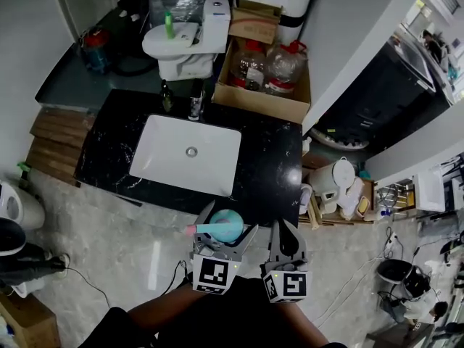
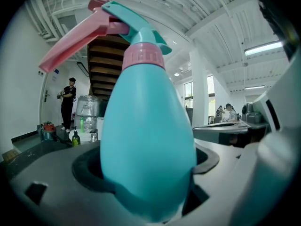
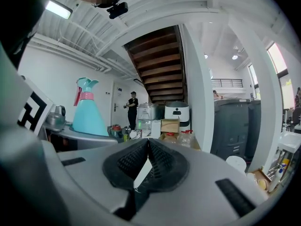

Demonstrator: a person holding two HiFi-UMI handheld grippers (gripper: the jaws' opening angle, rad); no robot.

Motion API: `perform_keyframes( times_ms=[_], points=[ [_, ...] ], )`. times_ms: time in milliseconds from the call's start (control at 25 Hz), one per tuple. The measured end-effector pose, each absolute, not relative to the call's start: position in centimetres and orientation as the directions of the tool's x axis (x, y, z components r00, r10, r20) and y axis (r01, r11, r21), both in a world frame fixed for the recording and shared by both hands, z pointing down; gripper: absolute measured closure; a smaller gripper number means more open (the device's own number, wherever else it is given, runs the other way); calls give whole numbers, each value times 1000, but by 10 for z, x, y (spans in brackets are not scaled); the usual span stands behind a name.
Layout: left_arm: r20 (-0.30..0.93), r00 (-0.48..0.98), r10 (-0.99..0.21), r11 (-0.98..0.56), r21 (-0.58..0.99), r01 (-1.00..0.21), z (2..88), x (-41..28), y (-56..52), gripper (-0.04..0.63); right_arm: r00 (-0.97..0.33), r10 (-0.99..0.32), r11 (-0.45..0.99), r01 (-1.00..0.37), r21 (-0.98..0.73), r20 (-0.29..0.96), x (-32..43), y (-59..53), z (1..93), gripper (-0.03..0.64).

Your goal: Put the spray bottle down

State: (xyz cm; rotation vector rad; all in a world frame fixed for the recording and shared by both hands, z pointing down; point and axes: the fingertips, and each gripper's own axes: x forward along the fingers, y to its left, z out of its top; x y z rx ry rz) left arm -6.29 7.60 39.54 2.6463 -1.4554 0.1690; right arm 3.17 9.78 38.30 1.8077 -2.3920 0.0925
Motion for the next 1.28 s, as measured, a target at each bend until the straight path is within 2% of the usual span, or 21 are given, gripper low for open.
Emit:
perform_keyframes(
  times_ms=[200,600,1280],
  points=[
    [168,544,-822,-544,48,-838,403,-66,56,141,-233,-957,239,-971,19,171,33,85,394,600],
    [194,501,-843,-502,46,-863,412,-85,46,141,-253,-951,258,-966,5,180,26,73,400,600],
    [217,410,-886,-424,-20,-905,421,-80,-41,141,-361,-923,363,-932,-11,137,28,-24,398,600]
  ],
)
